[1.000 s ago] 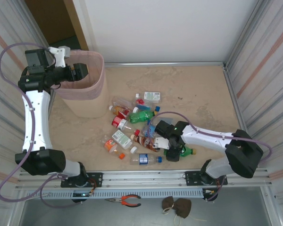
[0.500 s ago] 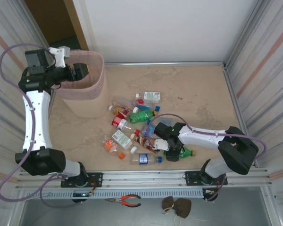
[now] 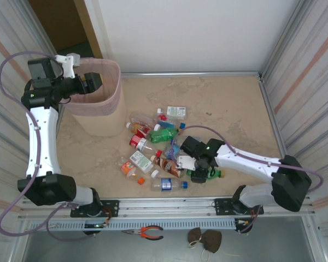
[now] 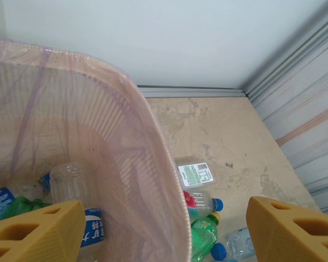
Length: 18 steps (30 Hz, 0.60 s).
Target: Put the plastic bottles in the bin
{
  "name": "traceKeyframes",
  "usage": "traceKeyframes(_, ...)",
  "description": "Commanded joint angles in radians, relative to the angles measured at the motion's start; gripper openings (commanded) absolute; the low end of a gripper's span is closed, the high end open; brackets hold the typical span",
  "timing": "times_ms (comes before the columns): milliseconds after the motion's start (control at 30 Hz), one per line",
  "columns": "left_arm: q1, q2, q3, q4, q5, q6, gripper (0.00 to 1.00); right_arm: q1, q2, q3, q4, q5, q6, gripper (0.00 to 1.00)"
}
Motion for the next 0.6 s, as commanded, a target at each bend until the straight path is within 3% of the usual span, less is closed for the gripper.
traceKeyframes(0, 0.010, -0.044, -0.032, 0.070, 0.068, -0.031, 0.77, -0.016, -0.073, 0.063, -0.010, -0.093, 0.011, 0.51)
traceKeyframes(367, 0.006, -0.101, -0.187, 0.354, 0.229, -0.175, 0.76, -0.092, -0.217, 0.110, 0.318, -0.366, 0.269, 0.52)
traceKeyframes(567, -0.067, -0.132, -0.244, 0.473, 0.269, -0.175, 0.76, -0.104, -0.282, 0.106, 0.561, -0.450, 0.429, 0.51)
